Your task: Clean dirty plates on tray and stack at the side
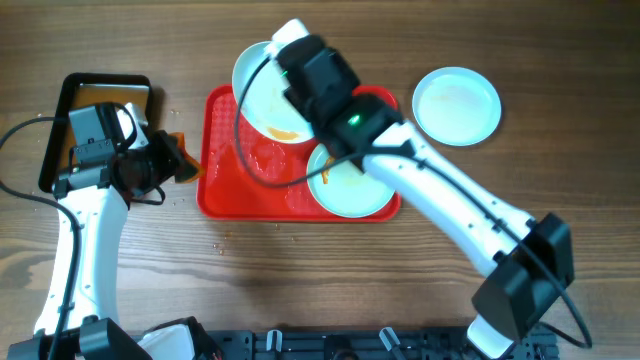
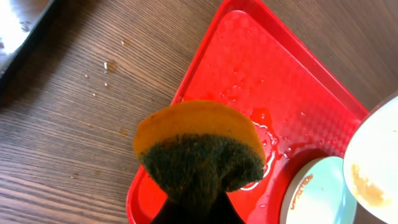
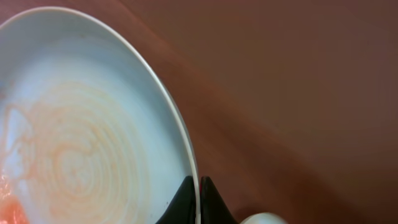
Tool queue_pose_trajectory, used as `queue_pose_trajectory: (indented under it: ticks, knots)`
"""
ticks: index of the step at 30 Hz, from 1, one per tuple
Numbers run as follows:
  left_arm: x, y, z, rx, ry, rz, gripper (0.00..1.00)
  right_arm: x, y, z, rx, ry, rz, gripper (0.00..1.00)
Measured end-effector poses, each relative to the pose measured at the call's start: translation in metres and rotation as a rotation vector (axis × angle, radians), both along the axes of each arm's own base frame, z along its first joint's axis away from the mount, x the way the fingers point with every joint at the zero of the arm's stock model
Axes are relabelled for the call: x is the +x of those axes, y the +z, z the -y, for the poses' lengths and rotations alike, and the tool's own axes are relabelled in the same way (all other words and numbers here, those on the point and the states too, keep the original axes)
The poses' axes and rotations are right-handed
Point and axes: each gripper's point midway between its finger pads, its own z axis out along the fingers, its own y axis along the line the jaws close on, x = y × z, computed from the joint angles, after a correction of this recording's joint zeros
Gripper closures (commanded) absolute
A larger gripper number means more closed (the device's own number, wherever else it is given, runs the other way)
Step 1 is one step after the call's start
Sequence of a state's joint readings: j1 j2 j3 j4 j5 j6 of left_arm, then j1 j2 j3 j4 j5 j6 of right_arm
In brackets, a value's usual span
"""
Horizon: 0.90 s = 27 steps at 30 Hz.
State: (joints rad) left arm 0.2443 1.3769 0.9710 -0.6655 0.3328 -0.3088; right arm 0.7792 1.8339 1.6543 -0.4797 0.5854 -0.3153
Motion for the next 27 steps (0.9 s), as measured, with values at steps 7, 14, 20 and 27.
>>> queue_pose_trajectory:
  ticks: [7, 14, 20, 27]
  knots:
    - [0.0, 0.001, 0.002, -0.003, -0.016, 0.005, 0.96, -0.037, 0.031, -0.038, -0.355, 0.115, 0.183, 0.95]
    - [0.0, 0.0, 0.002, -0.003, -0.022, 0.004, 0.96, -0.053, 0.062, -0.052, -0.53, 0.113, 0.313, 0.96]
    - [-0.002, 0.0, 0.003, -0.004, -0.023, -0.001, 0.96, -0.053, 0.052, -0.046, -0.509, 0.099, 0.274, 0.96]
    - [-0.002, 0.0, 0.003, -0.007, -0.024, -0.001, 0.96, -0.036, -0.038, -0.028, 0.003, 0.08, -0.127, 0.96]
